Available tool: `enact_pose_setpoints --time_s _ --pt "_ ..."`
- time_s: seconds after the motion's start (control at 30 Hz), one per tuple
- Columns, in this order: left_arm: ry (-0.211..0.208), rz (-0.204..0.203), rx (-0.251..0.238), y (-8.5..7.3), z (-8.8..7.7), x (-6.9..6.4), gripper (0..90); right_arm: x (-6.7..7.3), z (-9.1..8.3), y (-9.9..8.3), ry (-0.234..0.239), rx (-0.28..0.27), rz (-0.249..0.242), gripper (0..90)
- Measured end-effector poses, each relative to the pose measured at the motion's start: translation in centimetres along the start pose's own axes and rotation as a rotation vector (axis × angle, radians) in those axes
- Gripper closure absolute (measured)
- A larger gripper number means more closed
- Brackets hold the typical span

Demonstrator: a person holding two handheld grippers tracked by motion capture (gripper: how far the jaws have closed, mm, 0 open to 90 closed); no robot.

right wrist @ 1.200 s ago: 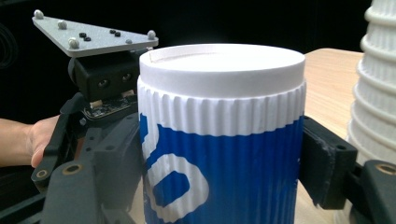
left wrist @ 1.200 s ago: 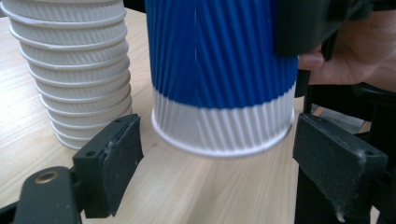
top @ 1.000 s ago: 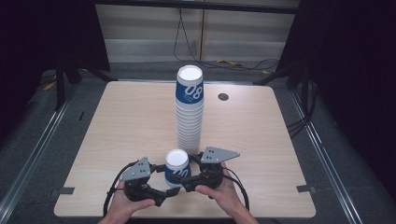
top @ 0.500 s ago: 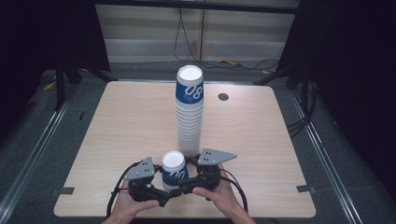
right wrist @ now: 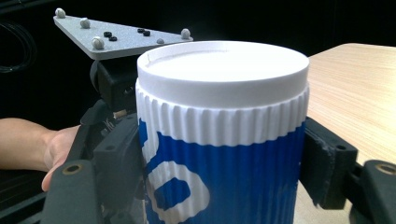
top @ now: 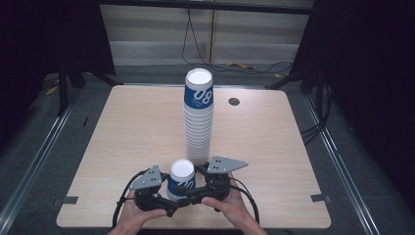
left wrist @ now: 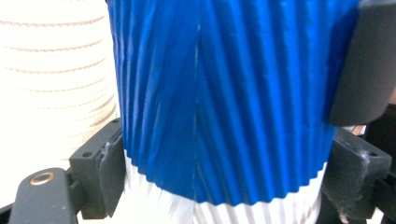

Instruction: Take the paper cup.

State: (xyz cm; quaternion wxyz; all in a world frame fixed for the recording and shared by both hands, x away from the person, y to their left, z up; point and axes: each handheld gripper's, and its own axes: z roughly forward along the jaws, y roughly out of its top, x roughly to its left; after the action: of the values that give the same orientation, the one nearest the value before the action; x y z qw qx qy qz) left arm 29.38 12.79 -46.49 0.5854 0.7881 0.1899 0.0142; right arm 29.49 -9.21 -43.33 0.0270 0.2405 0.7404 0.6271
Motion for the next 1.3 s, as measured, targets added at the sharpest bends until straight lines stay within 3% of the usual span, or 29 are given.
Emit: enact_pose_setpoints --time_s 0.4,0.67,0.8,0.97,1.3 --pt "-0.005 -0.012 0.013 -0.1 0.0 0.1 13.9 -0.1 0.1 -0.1 0.002 0.014 0.01 25.3" --pt "-0.02 0.009 0.047 0.2 -0.1 0.1 16.8 -0.3 -0.1 0.1 0.02 0.034 0.036 23.4" --pt "-0.036 0.016 0.058 0.3 0.0 -0.1 17.4 -0.3 0.0 0.1 0.012 0.061 0.028 15.7" --pt "-0.036 0.012 0.079 0.3 0.0 -0.1 17.4 -0.3 -0.2 0.3 0.019 0.04 0.019 13.3" --pt "-0.032 -0.018 0.101 0.3 -0.7 0.4 17.4 -0.7 -1.2 0.8 0.019 0.03 0.047 13.3"
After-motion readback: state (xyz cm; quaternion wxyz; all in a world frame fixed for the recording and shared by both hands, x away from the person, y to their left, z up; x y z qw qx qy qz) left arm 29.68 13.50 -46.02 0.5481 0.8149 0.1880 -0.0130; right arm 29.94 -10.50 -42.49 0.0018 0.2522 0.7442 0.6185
